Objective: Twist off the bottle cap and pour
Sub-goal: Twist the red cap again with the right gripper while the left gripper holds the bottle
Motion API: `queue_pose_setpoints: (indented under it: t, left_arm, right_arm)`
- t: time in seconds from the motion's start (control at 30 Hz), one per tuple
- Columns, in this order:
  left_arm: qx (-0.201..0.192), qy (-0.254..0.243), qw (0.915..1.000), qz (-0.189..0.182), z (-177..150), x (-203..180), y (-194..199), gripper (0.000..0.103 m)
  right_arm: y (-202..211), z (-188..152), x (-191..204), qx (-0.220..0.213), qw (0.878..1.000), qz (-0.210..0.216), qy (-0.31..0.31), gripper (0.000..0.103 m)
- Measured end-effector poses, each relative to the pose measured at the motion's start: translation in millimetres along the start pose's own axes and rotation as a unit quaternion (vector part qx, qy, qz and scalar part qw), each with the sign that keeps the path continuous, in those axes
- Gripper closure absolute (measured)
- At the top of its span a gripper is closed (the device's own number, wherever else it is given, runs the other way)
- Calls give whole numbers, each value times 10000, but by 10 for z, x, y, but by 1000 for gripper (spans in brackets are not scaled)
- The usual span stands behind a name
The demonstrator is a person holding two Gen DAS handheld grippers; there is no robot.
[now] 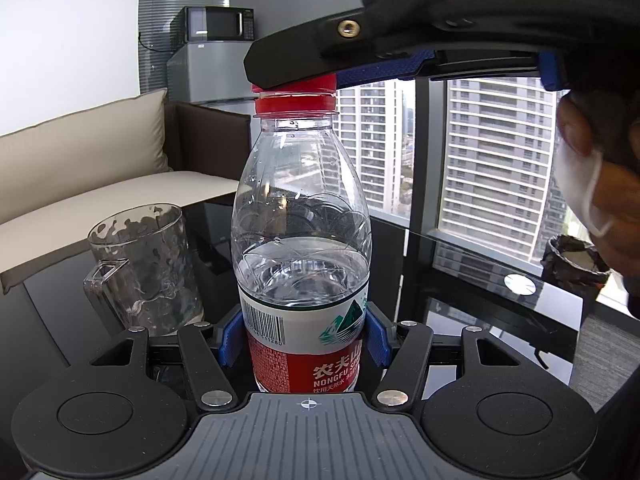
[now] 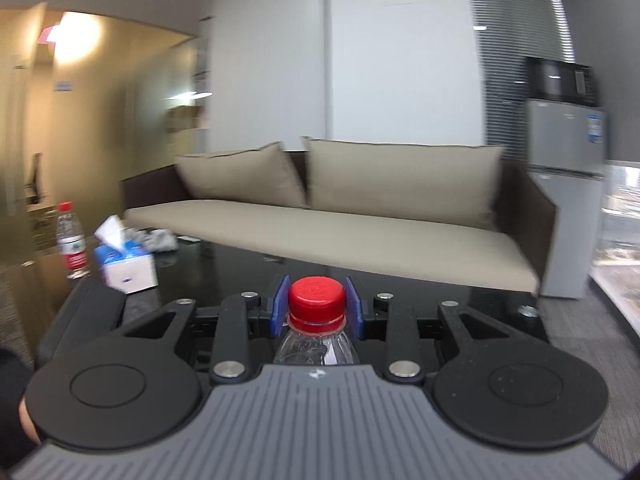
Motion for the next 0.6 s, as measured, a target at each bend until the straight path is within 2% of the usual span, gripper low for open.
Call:
queue_pose_setpoints:
  t: [0.07, 0.1, 0.13, 0.37, 0.6]
  left_arm:
    - [-13, -40, 10000, 11, 2, -8, 0, 47]
    - [-12, -43, 10000, 18, 3, -9, -1, 47]
    - [-6, -25, 10000, 20, 3, -5, -3, 47]
    - [11, 16, 10000, 9, 4, 9, 5, 46]
    - [24, 41, 10000, -12, 47, 131, -4, 46]
  right_arm:
    - [22, -14, -40, -77, 9999, 29, -117, 65]
    - [28, -23, -48, -90, 9998, -57, -157, 53]
    - [30, -28, -44, -82, 9998, -136, -145, 49]
    - [65, 8, -8, -190, 9991, -359, -133, 49]
    - [19, -63, 18, 0, 9992, -396, -17, 50]
Point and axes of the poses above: each gripper's, at about its wrist camera, not at the fingertips, and y roughly against the way its jaws point, x to its left, z to its top, the point moved 10 cm from there along -y, roughly the way its jaws point, and after that the axes turned 3 degrees about y, right-handed, at the moved point
